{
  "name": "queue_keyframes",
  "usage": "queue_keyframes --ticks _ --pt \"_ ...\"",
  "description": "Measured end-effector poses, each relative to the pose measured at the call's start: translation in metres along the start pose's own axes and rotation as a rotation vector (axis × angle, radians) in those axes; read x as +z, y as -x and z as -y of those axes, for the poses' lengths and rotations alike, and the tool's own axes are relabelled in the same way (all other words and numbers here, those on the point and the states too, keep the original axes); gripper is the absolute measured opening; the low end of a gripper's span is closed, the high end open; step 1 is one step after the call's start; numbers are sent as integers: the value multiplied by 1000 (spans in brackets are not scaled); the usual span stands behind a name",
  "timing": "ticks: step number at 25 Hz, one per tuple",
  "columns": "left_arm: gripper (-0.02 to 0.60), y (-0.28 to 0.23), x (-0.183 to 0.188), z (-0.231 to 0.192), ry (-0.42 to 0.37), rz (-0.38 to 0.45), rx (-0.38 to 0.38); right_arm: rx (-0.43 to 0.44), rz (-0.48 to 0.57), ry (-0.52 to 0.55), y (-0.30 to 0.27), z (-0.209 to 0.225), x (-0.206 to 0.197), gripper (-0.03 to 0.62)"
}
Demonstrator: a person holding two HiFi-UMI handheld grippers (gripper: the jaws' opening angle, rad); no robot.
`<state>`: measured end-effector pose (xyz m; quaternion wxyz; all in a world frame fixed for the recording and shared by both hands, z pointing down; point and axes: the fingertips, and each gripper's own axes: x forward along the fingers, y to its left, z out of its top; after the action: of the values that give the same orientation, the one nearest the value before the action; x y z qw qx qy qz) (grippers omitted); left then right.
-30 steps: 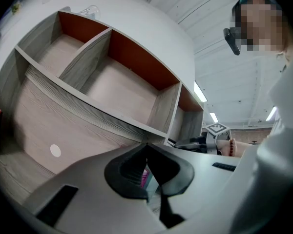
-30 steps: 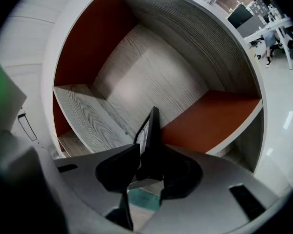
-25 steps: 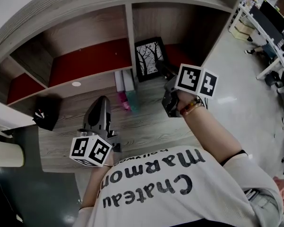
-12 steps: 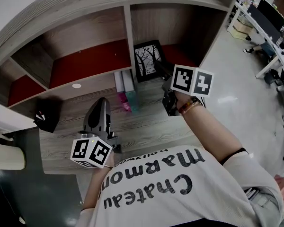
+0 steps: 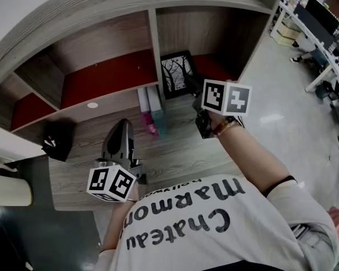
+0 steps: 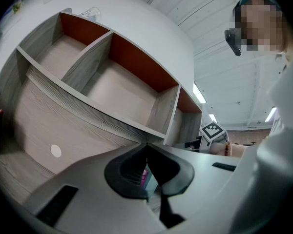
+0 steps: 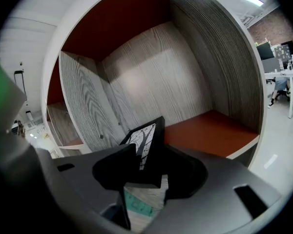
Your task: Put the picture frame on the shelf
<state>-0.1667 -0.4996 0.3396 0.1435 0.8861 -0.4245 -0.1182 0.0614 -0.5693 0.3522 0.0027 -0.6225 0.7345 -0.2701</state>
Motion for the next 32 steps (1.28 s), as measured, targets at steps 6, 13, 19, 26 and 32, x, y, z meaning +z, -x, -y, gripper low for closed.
queue_keyframes --ticks 6,13,19,26,32 --pt "17 1 1 -3 3 3 1 -15 8 -7 -2 1 2 170" --pt "17 4 3 -8 6 4 12 -32 14 -4 -5 1 3 173" --pt "17 6 3 -9 22 9 19 -54 0 14 -7 2 2 175" --pt "17 10 5 -3 16 26 10 -56 -1 38 -7 1 2 178" --pt "17 20 8 0 5 38 22 -67 -8 77 -7 1 1 181"
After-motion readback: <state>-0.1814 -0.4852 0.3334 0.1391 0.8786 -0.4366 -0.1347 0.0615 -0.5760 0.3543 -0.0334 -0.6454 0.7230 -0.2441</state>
